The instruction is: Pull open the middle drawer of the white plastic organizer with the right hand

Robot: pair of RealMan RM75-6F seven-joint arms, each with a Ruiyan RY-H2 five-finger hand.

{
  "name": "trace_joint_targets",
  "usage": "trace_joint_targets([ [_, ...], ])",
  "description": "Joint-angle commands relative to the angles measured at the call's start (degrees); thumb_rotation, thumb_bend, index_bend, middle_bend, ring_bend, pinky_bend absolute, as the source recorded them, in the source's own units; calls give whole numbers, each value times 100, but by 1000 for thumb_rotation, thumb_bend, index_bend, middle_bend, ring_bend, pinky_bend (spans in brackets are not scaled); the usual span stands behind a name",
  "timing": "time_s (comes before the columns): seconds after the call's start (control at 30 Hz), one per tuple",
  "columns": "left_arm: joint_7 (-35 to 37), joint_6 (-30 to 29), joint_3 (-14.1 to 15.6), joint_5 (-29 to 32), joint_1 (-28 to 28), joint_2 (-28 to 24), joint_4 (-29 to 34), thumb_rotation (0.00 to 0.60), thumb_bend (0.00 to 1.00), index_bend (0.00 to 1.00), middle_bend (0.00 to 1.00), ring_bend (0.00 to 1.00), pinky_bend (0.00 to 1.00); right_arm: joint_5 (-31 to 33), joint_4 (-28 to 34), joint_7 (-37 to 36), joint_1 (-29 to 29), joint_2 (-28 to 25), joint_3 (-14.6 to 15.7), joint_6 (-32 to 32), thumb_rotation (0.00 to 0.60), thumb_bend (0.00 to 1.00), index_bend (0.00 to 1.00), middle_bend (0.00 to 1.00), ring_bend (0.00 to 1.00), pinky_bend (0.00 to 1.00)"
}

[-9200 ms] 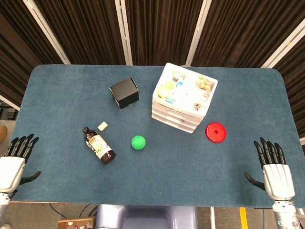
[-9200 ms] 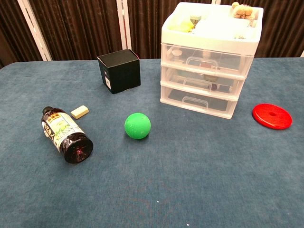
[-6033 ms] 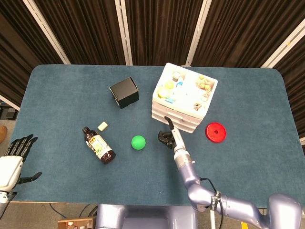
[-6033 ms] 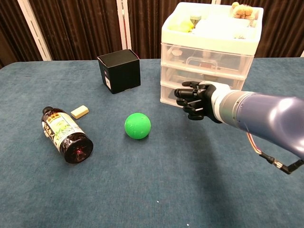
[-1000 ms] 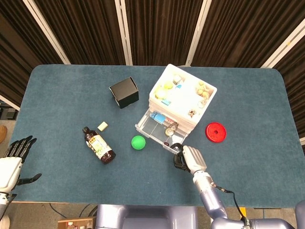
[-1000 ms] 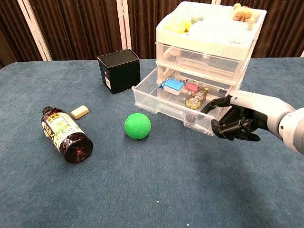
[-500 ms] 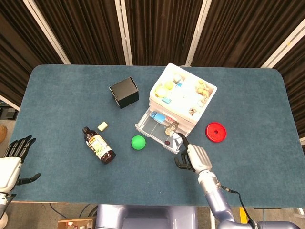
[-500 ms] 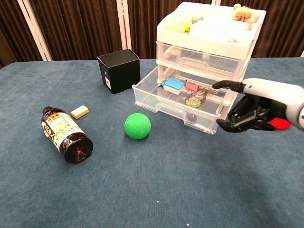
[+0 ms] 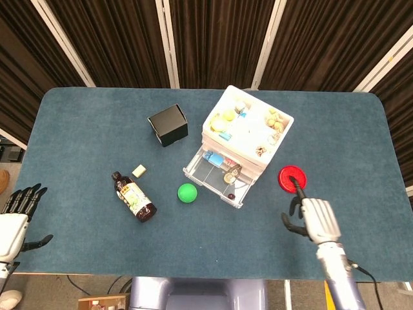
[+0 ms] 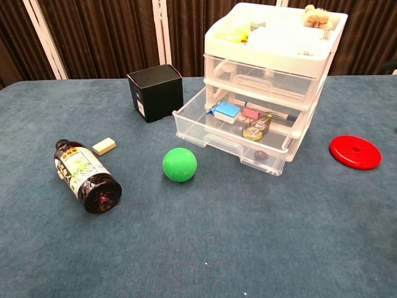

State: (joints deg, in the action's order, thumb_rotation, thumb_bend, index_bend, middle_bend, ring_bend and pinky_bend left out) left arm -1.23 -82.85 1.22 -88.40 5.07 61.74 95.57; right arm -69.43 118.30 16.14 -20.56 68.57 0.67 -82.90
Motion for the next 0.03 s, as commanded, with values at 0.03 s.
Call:
trace_joint_targets([
  [0.03,-319,-27,-20,40,-15,50,-47,600,9,0,0,0,0,-987,-1086,-457,679,-391,516,-681,600,294,0,43,70,289],
])
